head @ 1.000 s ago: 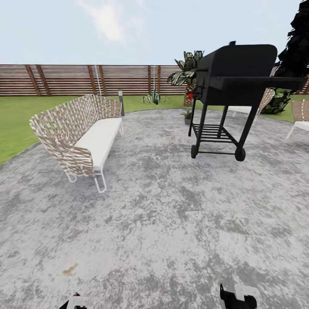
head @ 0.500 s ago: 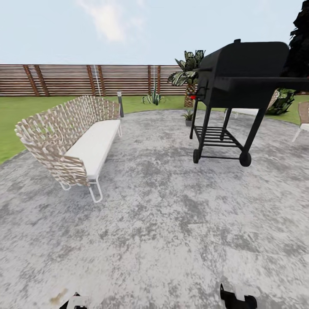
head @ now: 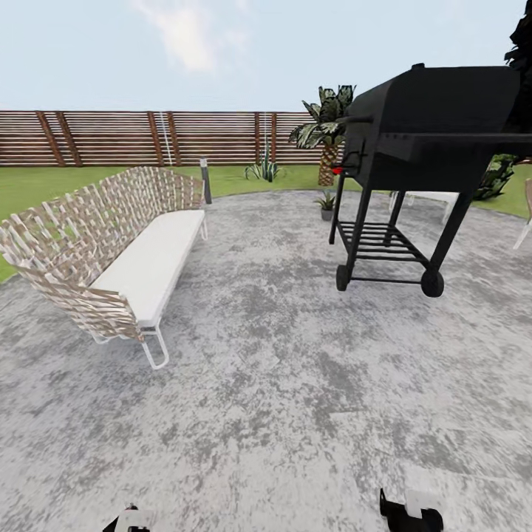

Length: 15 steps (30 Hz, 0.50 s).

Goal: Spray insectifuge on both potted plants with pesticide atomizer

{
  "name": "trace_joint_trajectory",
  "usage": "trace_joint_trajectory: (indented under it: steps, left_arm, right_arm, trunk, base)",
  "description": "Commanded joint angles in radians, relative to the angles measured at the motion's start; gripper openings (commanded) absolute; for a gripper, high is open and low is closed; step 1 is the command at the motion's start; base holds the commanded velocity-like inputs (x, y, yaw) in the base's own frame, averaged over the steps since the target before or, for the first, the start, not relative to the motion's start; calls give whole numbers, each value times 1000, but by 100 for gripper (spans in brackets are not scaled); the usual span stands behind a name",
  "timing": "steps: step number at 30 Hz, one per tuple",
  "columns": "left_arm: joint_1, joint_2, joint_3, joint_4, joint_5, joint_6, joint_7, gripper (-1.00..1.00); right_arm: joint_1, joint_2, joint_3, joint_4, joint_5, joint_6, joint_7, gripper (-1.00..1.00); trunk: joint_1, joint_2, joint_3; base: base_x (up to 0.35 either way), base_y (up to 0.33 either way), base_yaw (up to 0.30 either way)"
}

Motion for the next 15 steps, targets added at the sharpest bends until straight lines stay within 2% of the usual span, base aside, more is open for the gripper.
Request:
trace_joint_trajectory:
  steps: [1,15]
  left_arm:
    - [-1,0,1,1,-4,-3,1,-100]
    - [-1,0,1,1,-4,-2,1,-100]
  right_arm:
    - [-1,0,-6,1,9,-3,-3,100]
    - [-1,0,-7,1,9,-3,-3,100]
  trunk:
    - [0,0,-1]
    - [0,0,-1]
  base:
    - [339,0,0]
    - [339,0,0]
